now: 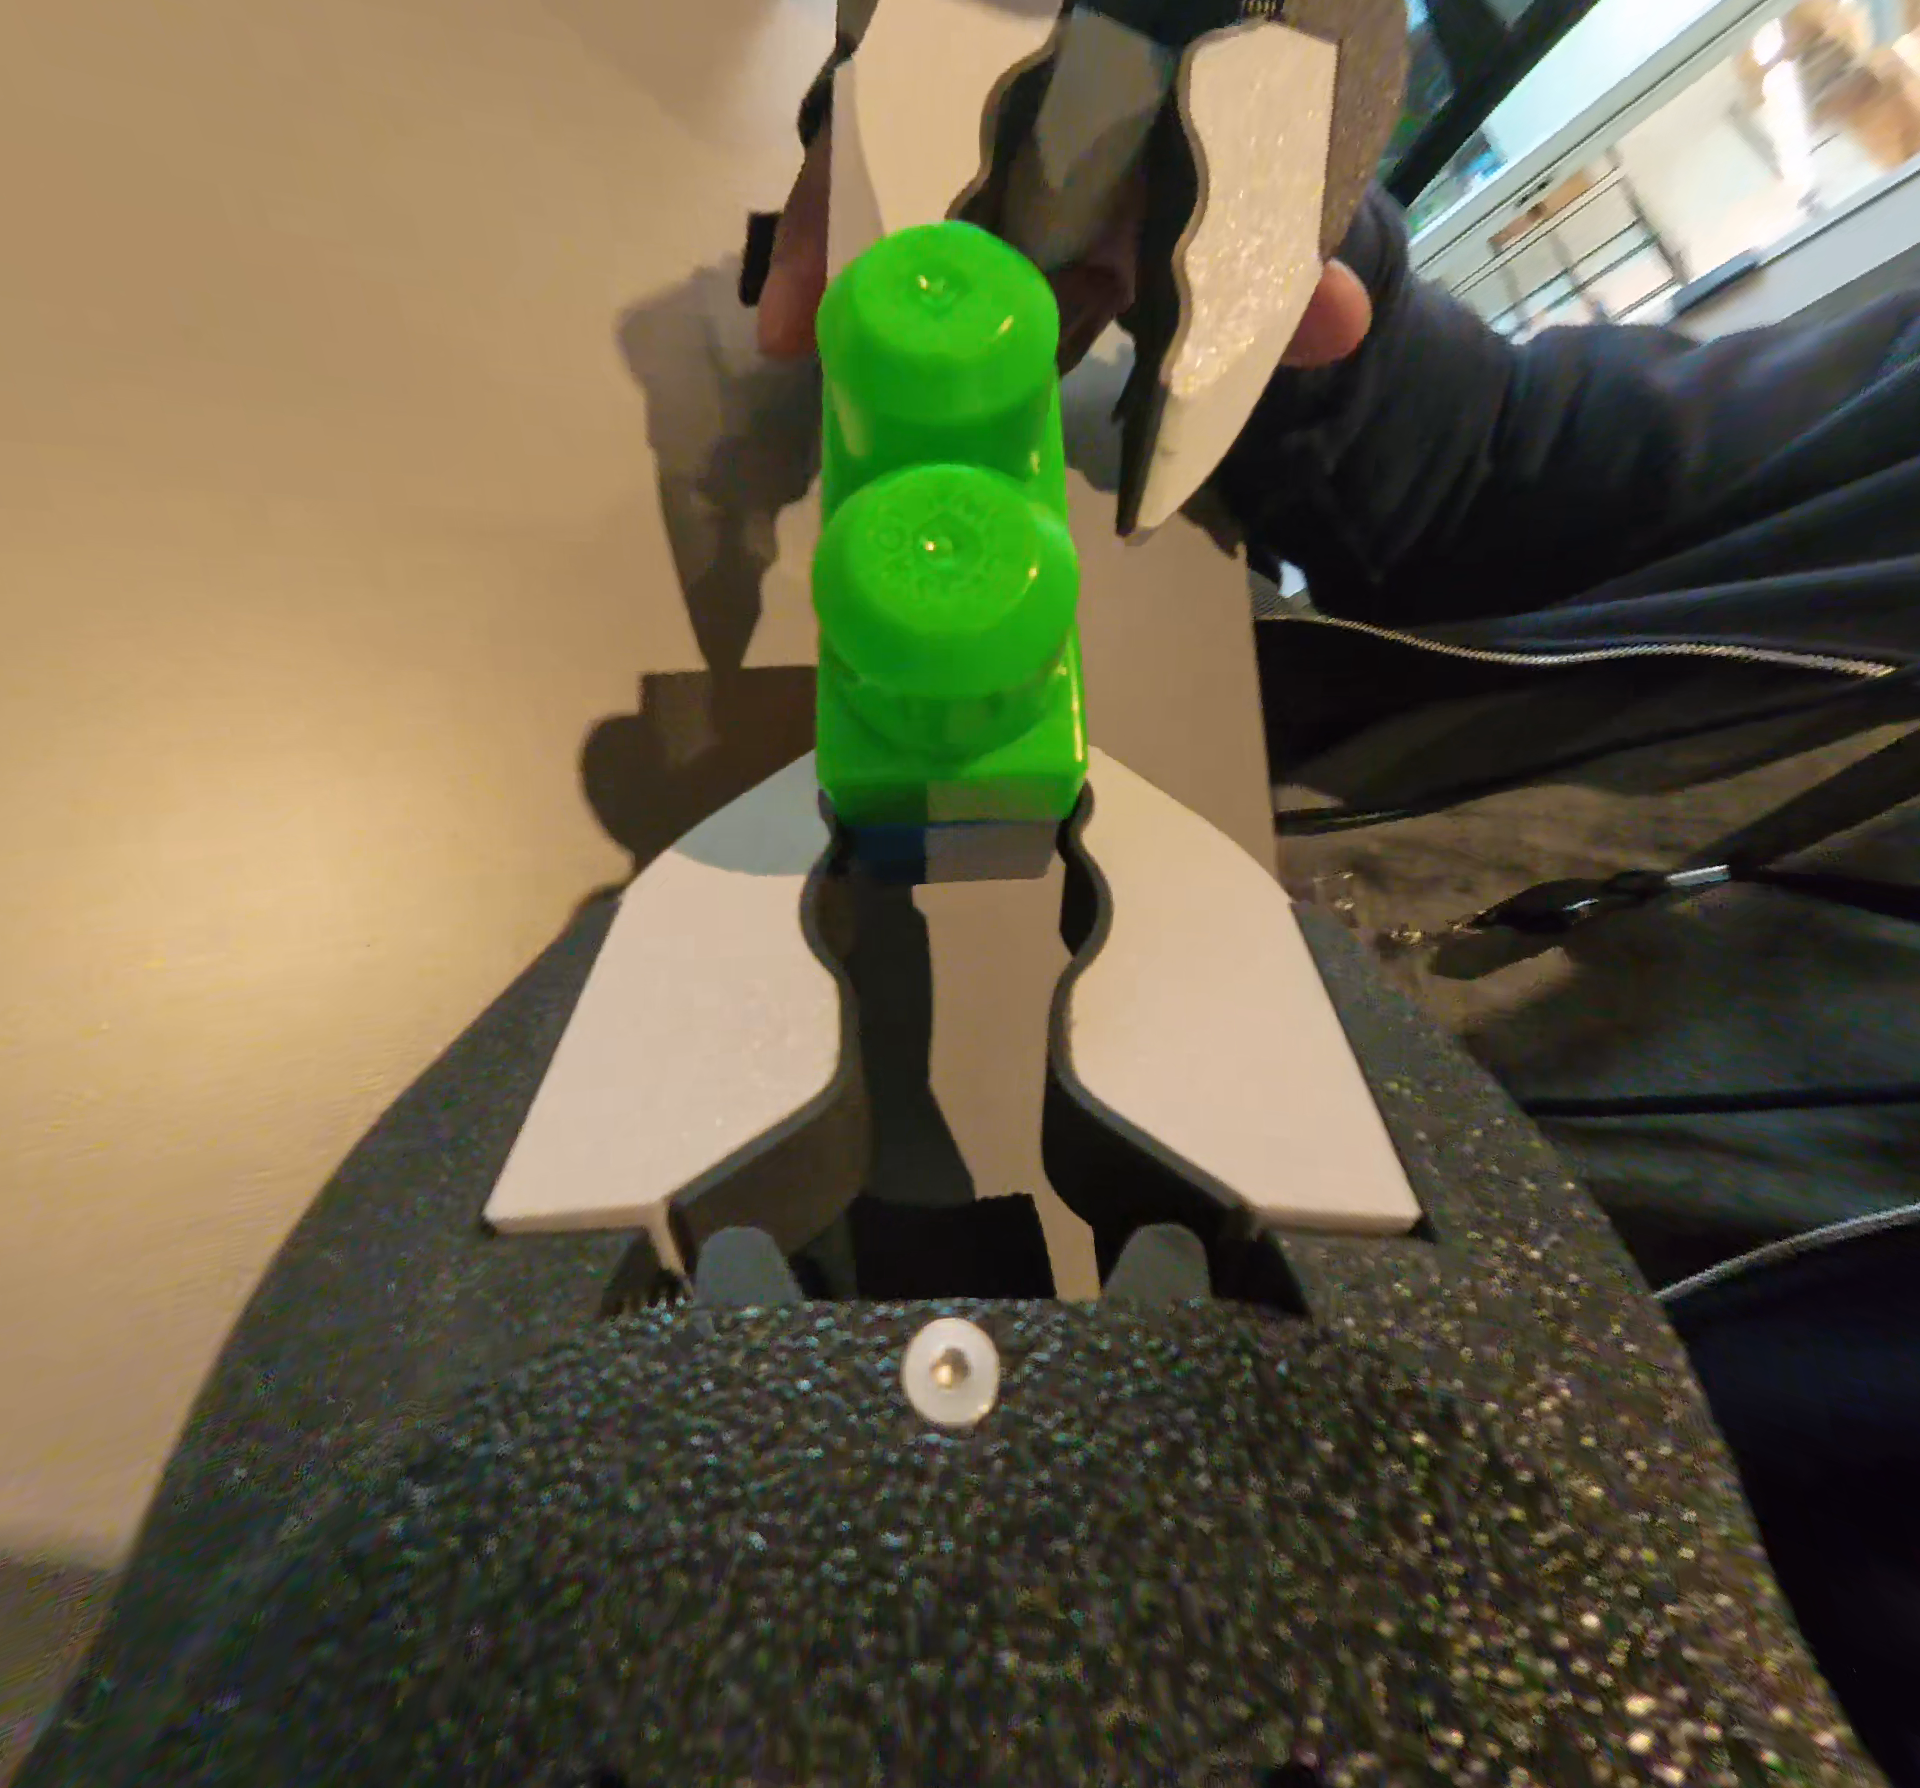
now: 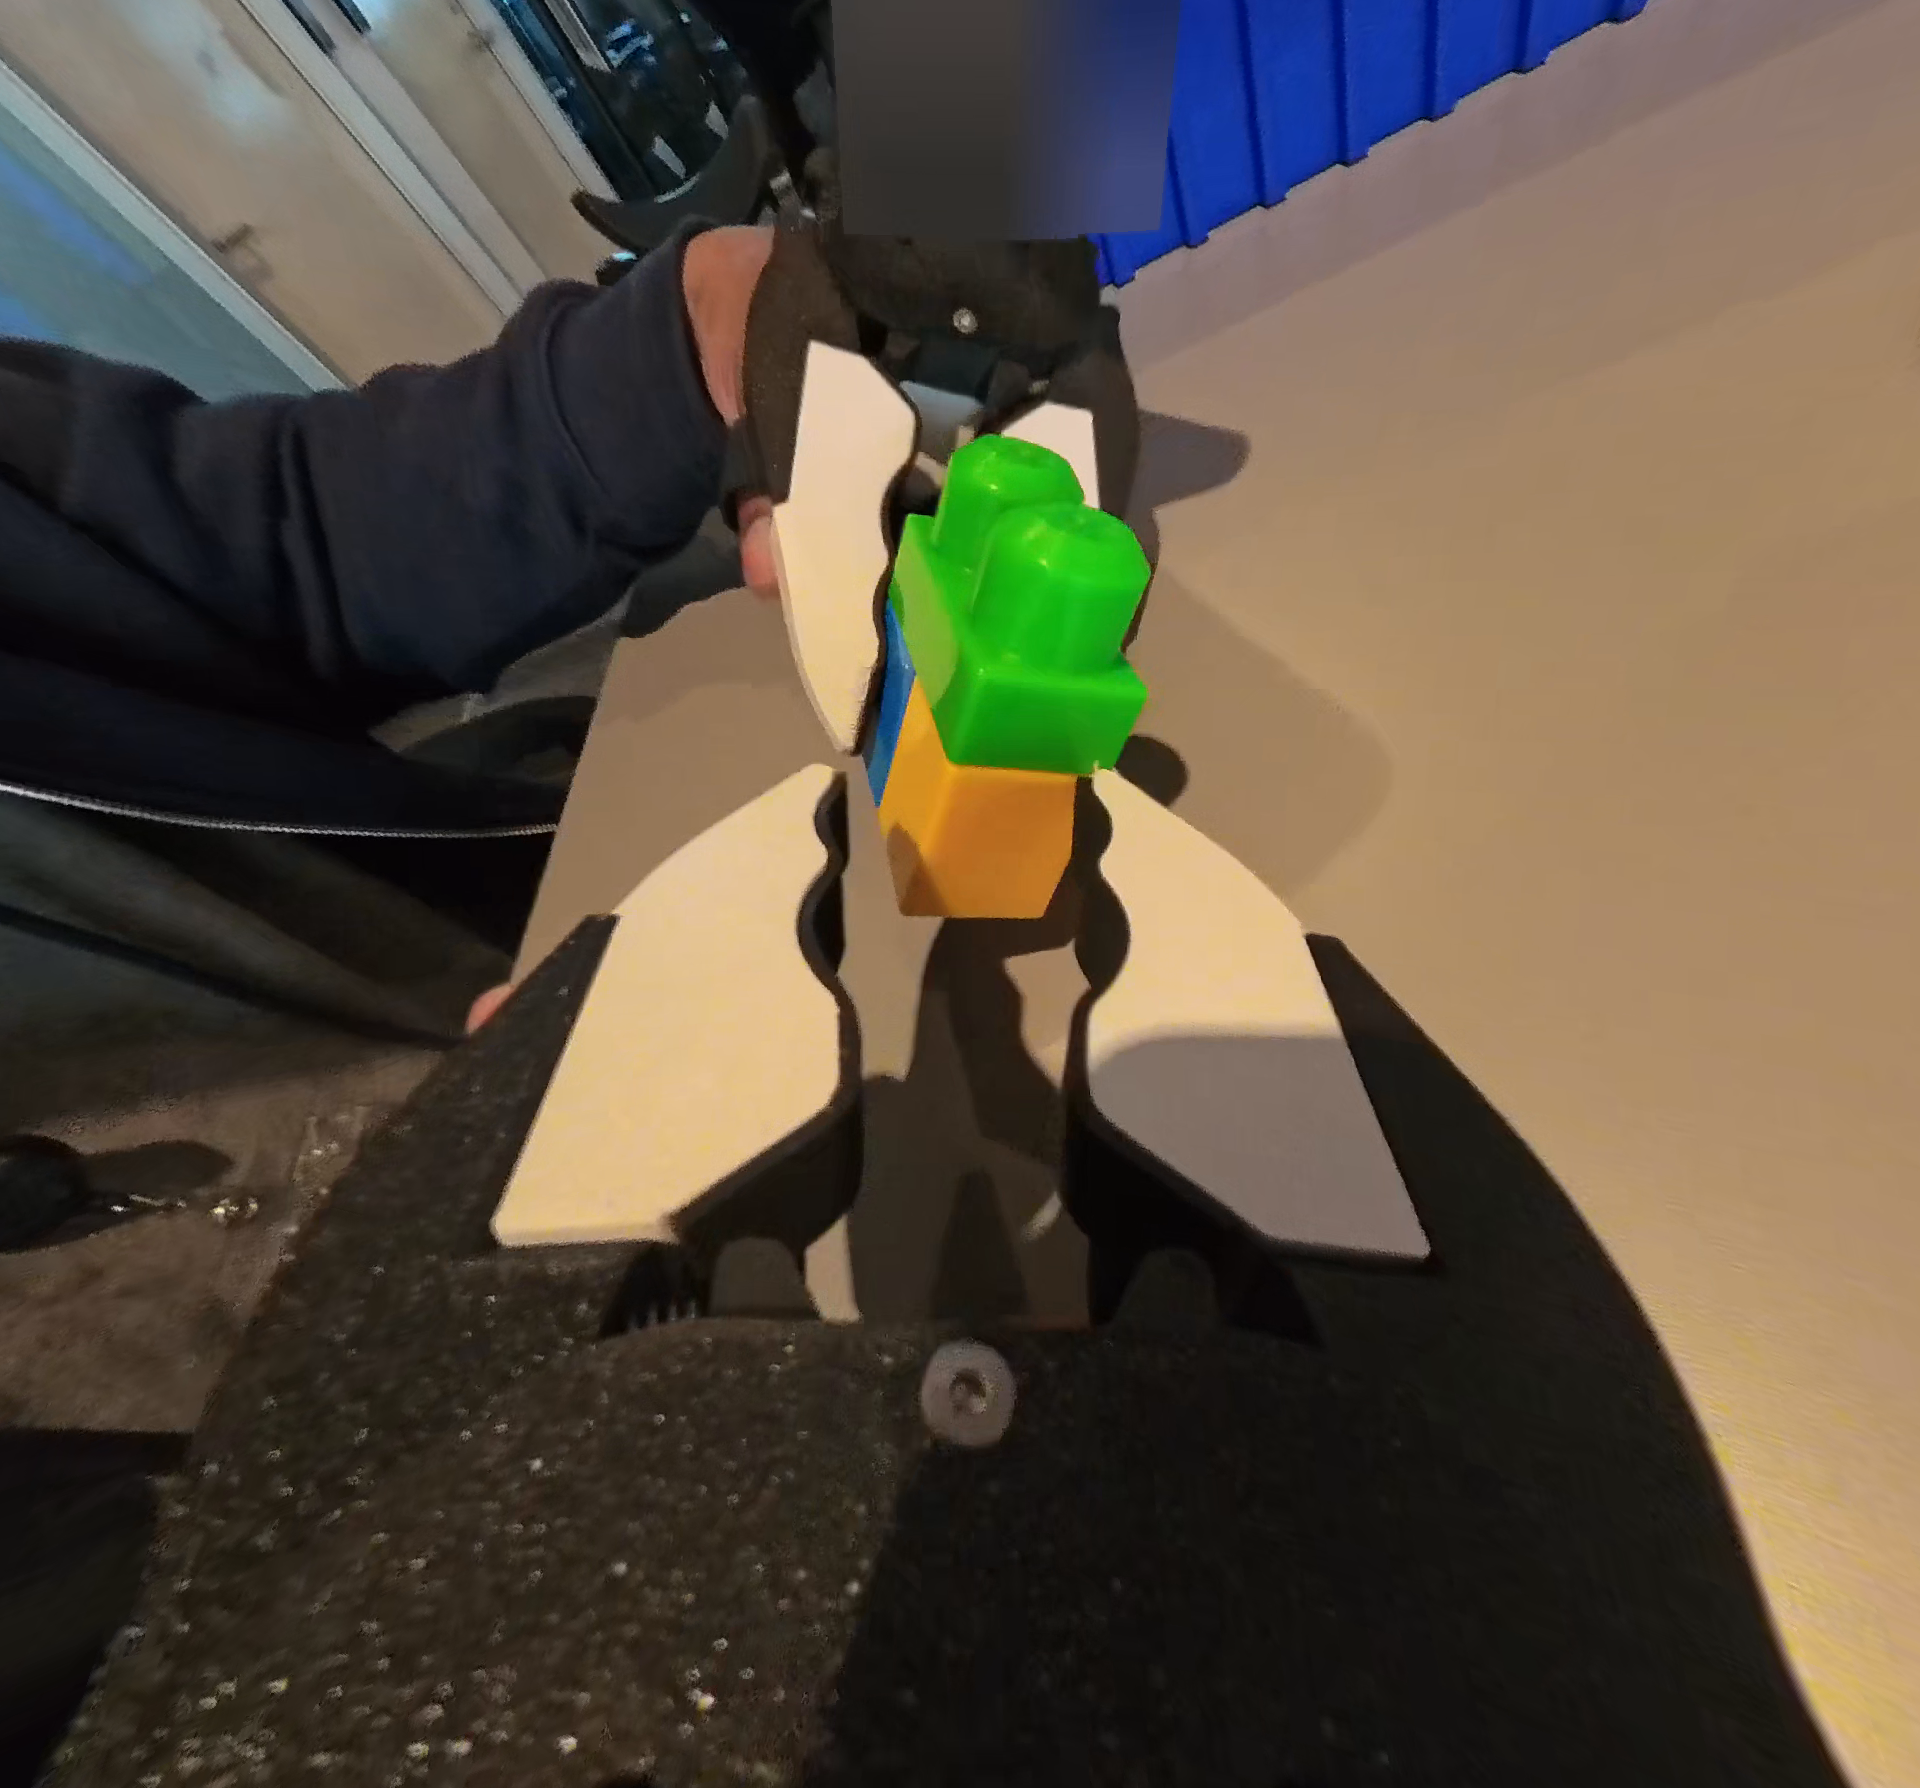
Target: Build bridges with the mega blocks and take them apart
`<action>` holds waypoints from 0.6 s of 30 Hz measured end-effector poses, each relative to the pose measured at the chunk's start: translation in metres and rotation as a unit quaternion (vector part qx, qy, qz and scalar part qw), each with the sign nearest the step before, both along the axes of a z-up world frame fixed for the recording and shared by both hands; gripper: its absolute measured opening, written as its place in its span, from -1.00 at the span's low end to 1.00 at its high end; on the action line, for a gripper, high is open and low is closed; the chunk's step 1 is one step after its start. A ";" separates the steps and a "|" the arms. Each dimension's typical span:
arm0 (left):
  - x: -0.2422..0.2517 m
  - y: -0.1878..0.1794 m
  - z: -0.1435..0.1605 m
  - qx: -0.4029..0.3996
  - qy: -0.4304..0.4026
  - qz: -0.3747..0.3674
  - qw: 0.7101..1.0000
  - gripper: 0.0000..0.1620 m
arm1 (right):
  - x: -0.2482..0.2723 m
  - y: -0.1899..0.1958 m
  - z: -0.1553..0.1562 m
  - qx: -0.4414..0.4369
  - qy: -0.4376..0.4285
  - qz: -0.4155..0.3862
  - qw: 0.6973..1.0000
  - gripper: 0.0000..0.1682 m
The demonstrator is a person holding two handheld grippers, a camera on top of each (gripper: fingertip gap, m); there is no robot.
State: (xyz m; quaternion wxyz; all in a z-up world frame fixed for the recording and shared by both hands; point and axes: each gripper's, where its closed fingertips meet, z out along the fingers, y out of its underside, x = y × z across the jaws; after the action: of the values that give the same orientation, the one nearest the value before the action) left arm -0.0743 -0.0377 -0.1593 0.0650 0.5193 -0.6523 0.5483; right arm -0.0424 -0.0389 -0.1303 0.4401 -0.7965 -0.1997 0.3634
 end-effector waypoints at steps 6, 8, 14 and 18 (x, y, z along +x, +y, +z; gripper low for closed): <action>-0.001 -0.004 0.007 -0.055 0.012 0.000 0.998 -0.55 | 0.004 -0.002 0.007 -0.012 0.042 -0.006 0.999 -0.47; -0.001 -0.005 0.010 -0.066 0.010 0.001 0.998 -0.55 | 0.010 -0.002 0.010 -0.010 0.058 -0.017 0.998 -0.45; -0.001 -0.011 0.013 -0.081 0.008 -0.011 0.997 -0.55 | 0.004 -0.002 0.005 -0.032 0.060 -0.007 0.998 -0.41; 0.002 -0.015 0.016 -0.088 0.001 -0.014 0.996 -0.55 | -0.011 -0.003 -0.003 -0.046 0.035 0.013 0.998 -0.50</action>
State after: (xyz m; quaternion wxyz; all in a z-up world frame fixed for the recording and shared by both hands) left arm -0.0727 -0.0531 -0.1429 0.1182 0.5028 -0.6088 0.6021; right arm -0.0529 -0.0423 -0.1329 0.4050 -0.8000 -0.1780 0.4054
